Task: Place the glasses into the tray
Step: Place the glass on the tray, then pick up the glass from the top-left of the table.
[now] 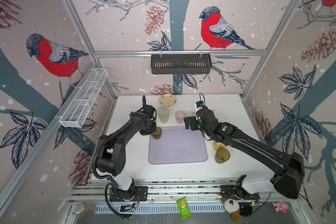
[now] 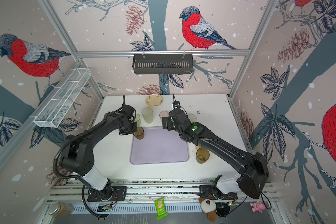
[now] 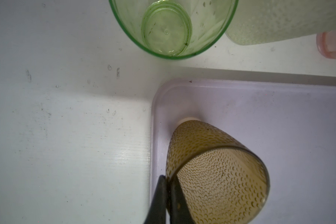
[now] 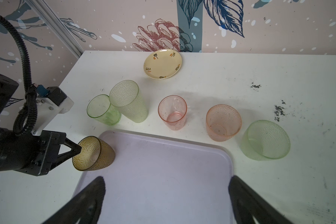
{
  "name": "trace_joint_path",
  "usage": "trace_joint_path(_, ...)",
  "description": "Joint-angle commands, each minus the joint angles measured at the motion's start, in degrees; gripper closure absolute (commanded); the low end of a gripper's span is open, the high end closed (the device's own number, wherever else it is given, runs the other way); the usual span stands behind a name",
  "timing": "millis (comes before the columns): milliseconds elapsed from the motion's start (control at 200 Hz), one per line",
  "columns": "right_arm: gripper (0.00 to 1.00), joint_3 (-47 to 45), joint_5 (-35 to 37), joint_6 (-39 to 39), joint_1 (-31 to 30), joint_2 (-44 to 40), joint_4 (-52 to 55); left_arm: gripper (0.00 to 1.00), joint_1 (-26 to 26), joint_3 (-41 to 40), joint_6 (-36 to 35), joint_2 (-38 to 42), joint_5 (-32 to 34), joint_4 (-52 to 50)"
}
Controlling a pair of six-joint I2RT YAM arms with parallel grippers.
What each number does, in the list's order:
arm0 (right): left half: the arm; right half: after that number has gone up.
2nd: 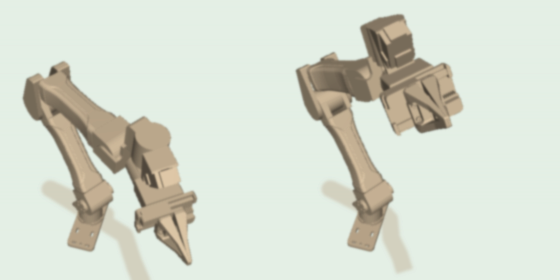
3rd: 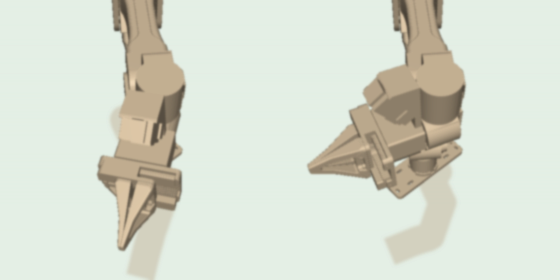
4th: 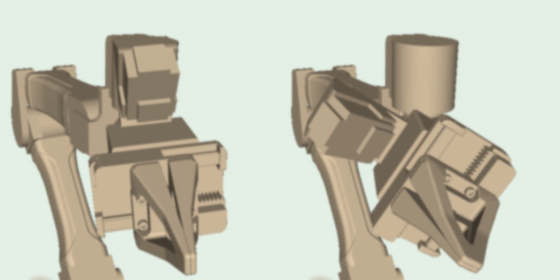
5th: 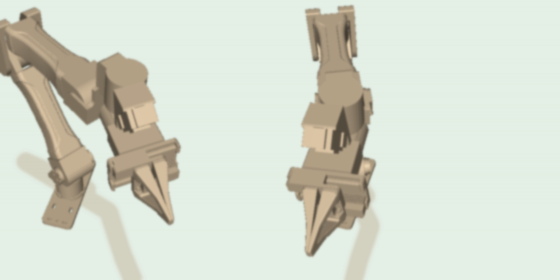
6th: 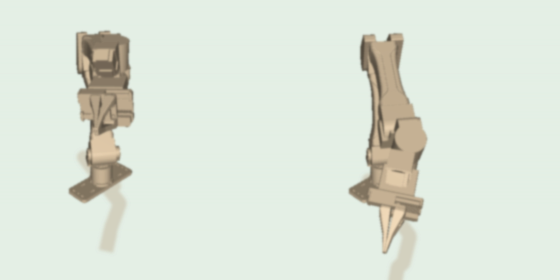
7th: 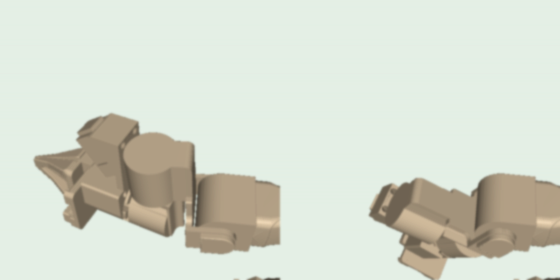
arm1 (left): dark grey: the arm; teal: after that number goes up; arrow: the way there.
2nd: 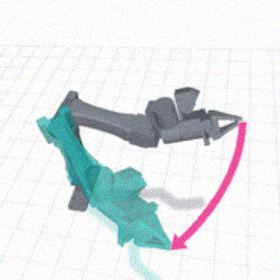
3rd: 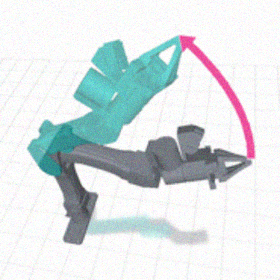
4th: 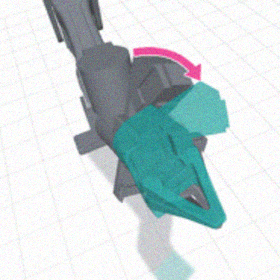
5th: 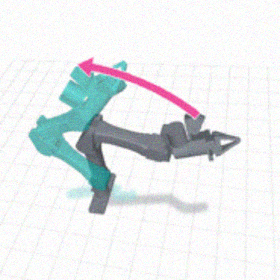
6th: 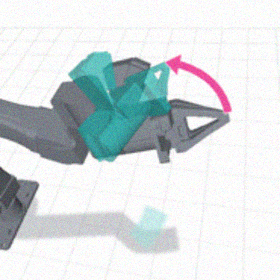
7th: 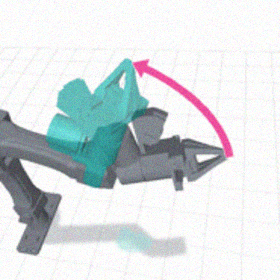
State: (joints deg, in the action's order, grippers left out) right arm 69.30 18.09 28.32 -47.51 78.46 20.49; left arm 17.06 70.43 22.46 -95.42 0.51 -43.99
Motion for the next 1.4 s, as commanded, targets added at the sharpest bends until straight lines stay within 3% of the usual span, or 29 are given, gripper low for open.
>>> trace_joint_path(0,0.00,-0.05,0.90,0.00,0.05,-0.25,-1.58,1.00,-0.01,-0.44,-0.18,-0.30,1.23,0.24)
trace_joint_path(125,0.00,0.05,0.81,-0.28,0.21,-0.21,-1.90,1.00,0.02,-1.08,0.01,-0.04,1.24,0.57)
trace_joint_path(475,0.00,0.05,1.74,-0.89,0.24,-1.36,-2.74,0.76,0.02,-1.05,0.58,0.67,1.08,0.84)
trace_joint_path(650,0.00,-0.02,2.54,-0.83,0.23,-2.13,-3.00,0.55,0.02,0.71,1.08,1.94,-0.49,0.22)
trace_joint_path(951,0.00,0.16,3.19,-1.11,-0.55,-2.16,-2.56,0.27,-1.24,7.85,0.55,2.46,-0.52,-3.75)
trace_joint_path(1101,0.00,1.23,1.54,-4.10,-2.23,-0.68,-3.17,0.25,-4.39,10.92,-0.29,0.85,-1.51,-3.97)
trace_joint_path(1396,0.00,10.68,-9.56,-19.84,-7.28,9.69,1.92,0.29,-9.89,17.46,-0.90,-5.19,-4.03,-2.99)
